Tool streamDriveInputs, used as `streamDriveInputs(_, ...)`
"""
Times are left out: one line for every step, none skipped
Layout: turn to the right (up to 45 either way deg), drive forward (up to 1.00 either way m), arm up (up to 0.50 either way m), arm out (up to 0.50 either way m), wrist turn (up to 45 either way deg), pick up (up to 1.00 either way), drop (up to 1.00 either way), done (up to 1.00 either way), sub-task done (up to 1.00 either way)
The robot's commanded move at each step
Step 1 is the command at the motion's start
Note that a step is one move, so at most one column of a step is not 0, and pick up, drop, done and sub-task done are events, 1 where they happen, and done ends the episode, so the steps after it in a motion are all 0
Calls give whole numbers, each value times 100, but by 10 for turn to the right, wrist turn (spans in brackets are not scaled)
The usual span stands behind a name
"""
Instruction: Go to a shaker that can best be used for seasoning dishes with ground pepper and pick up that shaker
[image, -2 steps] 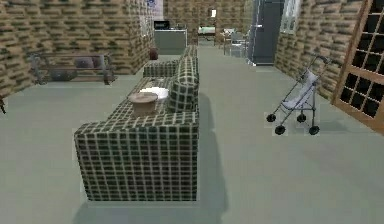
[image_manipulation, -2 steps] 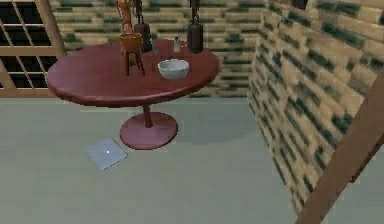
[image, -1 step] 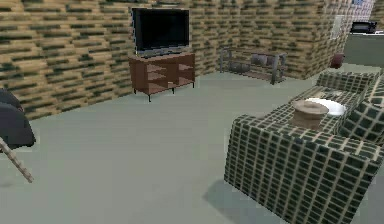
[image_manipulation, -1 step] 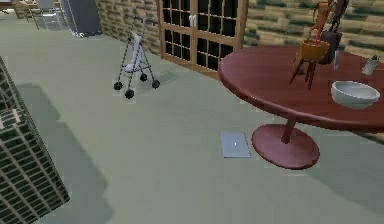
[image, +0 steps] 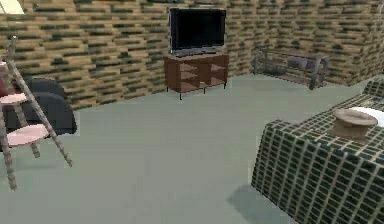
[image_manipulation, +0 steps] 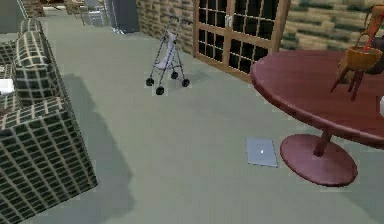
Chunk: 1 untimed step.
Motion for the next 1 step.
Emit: streamDriveInputs(0, 100, 0, 0, 0, 0, 0, 0, 0)
